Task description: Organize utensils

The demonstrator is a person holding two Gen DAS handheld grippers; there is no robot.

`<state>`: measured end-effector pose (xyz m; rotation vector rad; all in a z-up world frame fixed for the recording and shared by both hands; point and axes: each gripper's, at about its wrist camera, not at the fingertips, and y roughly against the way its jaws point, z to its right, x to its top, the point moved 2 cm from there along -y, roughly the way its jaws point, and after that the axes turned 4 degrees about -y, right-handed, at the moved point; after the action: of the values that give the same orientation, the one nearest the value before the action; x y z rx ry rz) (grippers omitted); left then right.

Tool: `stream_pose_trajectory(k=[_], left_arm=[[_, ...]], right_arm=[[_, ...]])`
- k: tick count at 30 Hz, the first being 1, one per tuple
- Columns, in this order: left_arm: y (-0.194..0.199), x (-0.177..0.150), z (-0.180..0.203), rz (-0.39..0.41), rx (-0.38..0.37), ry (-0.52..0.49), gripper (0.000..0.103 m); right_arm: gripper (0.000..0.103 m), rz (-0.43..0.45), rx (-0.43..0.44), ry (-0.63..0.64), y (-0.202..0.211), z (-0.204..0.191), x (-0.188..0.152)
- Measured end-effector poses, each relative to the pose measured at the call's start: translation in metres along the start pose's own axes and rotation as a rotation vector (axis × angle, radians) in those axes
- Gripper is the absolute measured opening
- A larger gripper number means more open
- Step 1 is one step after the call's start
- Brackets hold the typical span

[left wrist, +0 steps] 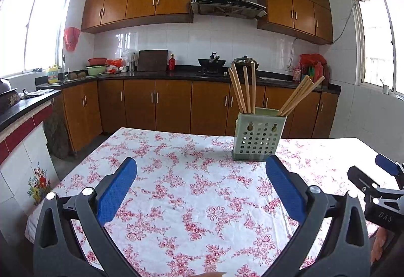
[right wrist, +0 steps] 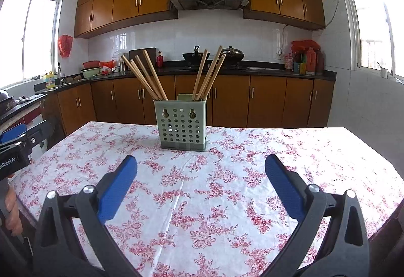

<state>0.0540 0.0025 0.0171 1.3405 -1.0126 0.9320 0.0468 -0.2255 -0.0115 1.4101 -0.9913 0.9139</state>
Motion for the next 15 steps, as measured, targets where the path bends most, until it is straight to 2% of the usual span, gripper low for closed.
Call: stream_pose_trajectory(k=[8,15], left_arm=[[0.001,-0.031,0.008,-0.038,0.004,0.006,0.101],[0.004,-0.04,0.011,-0.049,0.008,0.003,0.101]], right_arm=[[0.099,-0.024,-0.018,0.002,0.003,0.001,-0.013],[0.099,-0.018,-0.03,0.003,0.004,0.003,-0.011]])
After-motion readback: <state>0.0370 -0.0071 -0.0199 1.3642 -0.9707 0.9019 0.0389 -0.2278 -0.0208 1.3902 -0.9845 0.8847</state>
